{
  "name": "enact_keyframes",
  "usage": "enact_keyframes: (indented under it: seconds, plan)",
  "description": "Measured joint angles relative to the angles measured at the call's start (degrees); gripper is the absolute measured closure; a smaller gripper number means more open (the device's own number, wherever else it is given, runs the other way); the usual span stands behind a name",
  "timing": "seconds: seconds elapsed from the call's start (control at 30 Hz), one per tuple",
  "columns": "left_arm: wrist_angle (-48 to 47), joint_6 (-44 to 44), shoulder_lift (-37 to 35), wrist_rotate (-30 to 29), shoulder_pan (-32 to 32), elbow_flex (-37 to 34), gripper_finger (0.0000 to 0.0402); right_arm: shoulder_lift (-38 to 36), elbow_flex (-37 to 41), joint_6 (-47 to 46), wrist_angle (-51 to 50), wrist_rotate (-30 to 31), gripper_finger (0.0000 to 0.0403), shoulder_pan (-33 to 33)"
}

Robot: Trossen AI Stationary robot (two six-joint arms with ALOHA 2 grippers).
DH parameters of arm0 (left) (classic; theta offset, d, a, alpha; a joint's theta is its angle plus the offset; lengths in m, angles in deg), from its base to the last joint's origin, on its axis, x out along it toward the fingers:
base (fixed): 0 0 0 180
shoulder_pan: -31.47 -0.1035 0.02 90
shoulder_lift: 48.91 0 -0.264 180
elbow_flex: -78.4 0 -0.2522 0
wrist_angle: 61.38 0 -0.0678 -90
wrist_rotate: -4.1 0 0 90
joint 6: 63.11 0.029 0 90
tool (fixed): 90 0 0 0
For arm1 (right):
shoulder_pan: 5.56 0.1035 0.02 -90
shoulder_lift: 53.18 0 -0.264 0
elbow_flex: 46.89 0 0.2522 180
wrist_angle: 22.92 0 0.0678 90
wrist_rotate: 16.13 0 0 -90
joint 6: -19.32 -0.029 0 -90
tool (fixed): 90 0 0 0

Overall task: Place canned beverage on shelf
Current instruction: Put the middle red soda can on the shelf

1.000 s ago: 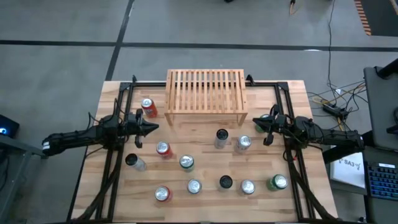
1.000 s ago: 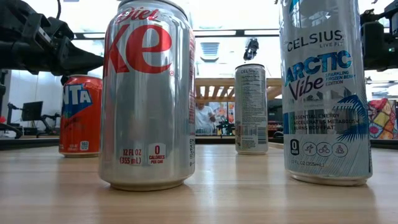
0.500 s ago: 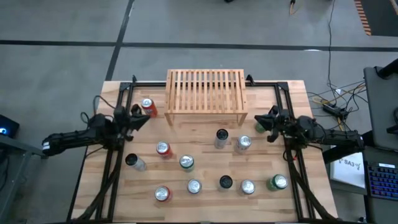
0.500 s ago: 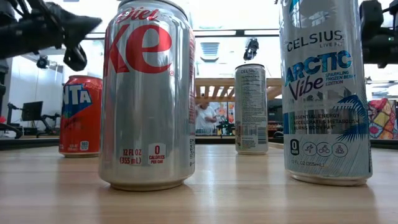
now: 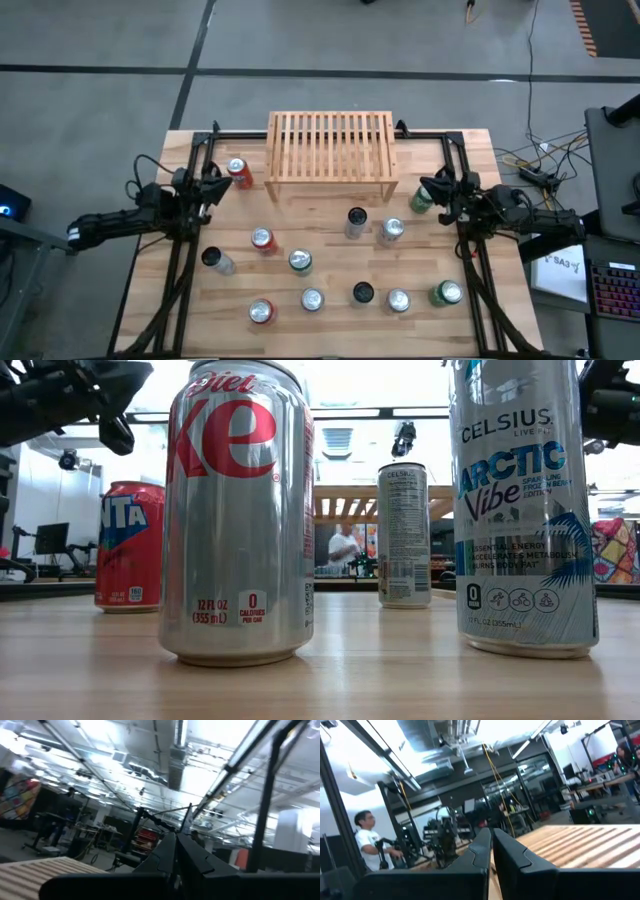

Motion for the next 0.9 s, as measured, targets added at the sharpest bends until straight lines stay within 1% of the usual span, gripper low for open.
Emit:
enact_keyframes:
  seconds: [0.1, 0.23, 0.37, 0.47, 0.57, 0.7, 0.77, 0.8, 0.9]
  plan:
    - [0.2, -0.9, 0.8, -2.7, 0.0, 0.0, 0.0401, 0.8, 0.0, 0.1, 3.1, 0.0, 0.0394, 0.0]
    - [0.6, -1.4, 2.8, -2.7, 0.0, 0.0, 0.0401, 3.9, 0.0, 1.8, 8.3, 0.0, 0.0394, 0.0]
    - [3.0, -2.9, 5.5, -2.5, 0.0, 0.0, 0.0402, 9.3, -0.2, 3.1, 14.5, 0.0, 0.0394, 0.0]
    - [4.1, -3.2, 8.3, -1.9, 0.0, 0.4, 0.0401, 14.8, -2.8, 3.5, 14.4, 0.0, 0.0394, 0.0]
    - [4.2, -3.3, 11.8, -1.4, 0.0, 2.7, 0.0401, 21.0, -6.7, 5.1, 14.4, 0.0, 0.0394, 0.0]
    - [3.4, -2.7, 17.9, 3.1, 0.0, 7.2, 0.0401, 27.6, -12.6, 7.1, 11.1, 0.0, 0.0394, 0.0]
    - [0.0, -2.6, 20.7, 5.7, 0.0, 10.4, 0.0402, 29.9, -16.1, 7.2, 6.8, 0.0, 0.0394, 0.0]
    - [-3.4, -2.6, 21.9, 6.3, 0.0, 12.4, 0.0401, 31.0, -17.9, 7.2, 3.8, 0.0, 0.0394, 0.0]
    - [-17.6, -2.1, 24.3, 7.3, 0.0, 18.7, 0.0401, 33.7, -23.3, 6.6, -5.3, 0.0, 0.0394, 0.0]
